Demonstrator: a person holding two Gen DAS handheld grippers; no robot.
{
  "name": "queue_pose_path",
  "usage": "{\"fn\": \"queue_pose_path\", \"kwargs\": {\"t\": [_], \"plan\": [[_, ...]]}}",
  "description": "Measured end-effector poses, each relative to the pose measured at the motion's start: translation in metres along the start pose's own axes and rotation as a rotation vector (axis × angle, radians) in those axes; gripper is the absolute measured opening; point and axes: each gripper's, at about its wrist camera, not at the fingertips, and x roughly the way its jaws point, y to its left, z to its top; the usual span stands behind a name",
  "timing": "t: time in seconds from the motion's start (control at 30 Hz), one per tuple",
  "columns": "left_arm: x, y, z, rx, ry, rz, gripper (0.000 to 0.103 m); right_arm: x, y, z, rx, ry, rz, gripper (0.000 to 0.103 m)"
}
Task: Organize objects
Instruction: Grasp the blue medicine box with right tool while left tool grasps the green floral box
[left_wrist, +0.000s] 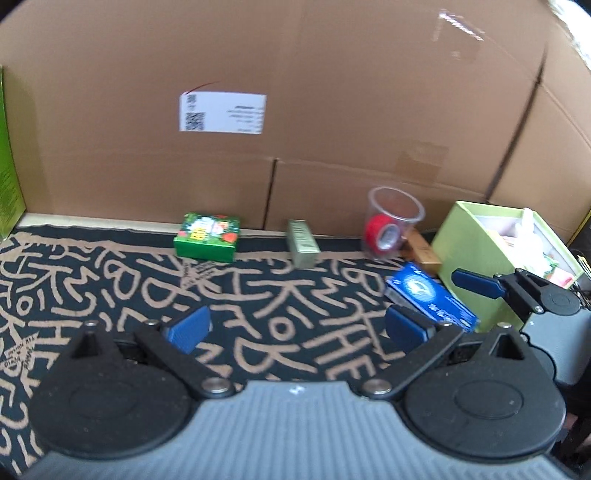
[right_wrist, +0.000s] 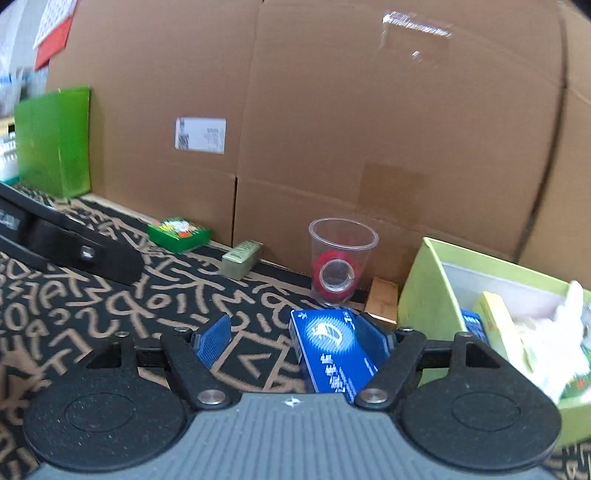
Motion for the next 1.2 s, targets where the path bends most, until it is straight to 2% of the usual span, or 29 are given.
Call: {"fn": "queue_pose_path", "kwargs": {"t": [0.17, 0.23, 0.33, 0.4, 0.53, 0.67, 0.73, 0.77, 0.83, 0.9, 0.97, 1.03, 1.2], "plan": [[0.017, 0.015, 0.007, 0.004, 0.012, 0.013, 0.103, 0.030, -0.003, 0.004, -0.044, 0.065, -0.027, 0.078], [0.024, 0.019, 0.010, 0.011, 0.012, 0.014, 0.103, 0.041, -0.007, 0.004, -0.046, 0.095, -0.056, 0.075], [0.035, 0.025, 0.017, 0.001, 0.007, 0.011, 0.103, 0.053, -0.010, 0.004, -0.045, 0.159, -0.039, 0.075], [0.042, 0.029, 0.023, -0.004, 0.005, 0.019, 0.103, 0.060, -0.010, 0.004, -0.064, 0.170, -0.052, 0.075], [0.056, 0.038, 0.032, 0.004, -0.002, 0.053, 0.103, 0.069, -0.026, 0.010, 0.004, 0.209, -0.049, 0.075], [0.075, 0.047, 0.041, 0.019, -0.019, 0.091, 0.103, 0.065, -0.055, -0.001, 0.225, 0.234, 0.019, 0.075], [0.089, 0.053, 0.046, 0.012, -0.018, 0.116, 0.103, 0.054, -0.052, -0.007, 0.199, 0.226, 0.014, 0.075], [0.095, 0.056, 0.048, 0.000, -0.012, 0.124, 0.101, 0.048, -0.050, -0.010, 0.194, 0.225, 0.008, 0.075], [0.108, 0.061, 0.051, -0.026, 0.007, 0.119, 0.097, 0.034, -0.047, -0.016, 0.218, 0.215, 0.003, 0.061], [0.120, 0.063, 0.053, -0.038, 0.032, 0.111, 0.091, 0.021, -0.041, -0.022, 0.233, 0.206, 0.000, 0.061], [0.131, 0.063, 0.054, -0.033, 0.054, 0.119, 0.075, 0.009, -0.032, -0.029, 0.226, 0.192, -0.009, 0.061], [0.131, 0.059, 0.054, 0.002, 0.042, 0.147, 0.061, -0.003, -0.021, -0.035, 0.220, 0.175, -0.015, 0.061], [0.109, 0.046, 0.039, 0.039, 0.064, 0.095, 0.061, -0.025, -0.002, -0.048, 0.203, 0.143, -0.011, 0.061]]}}
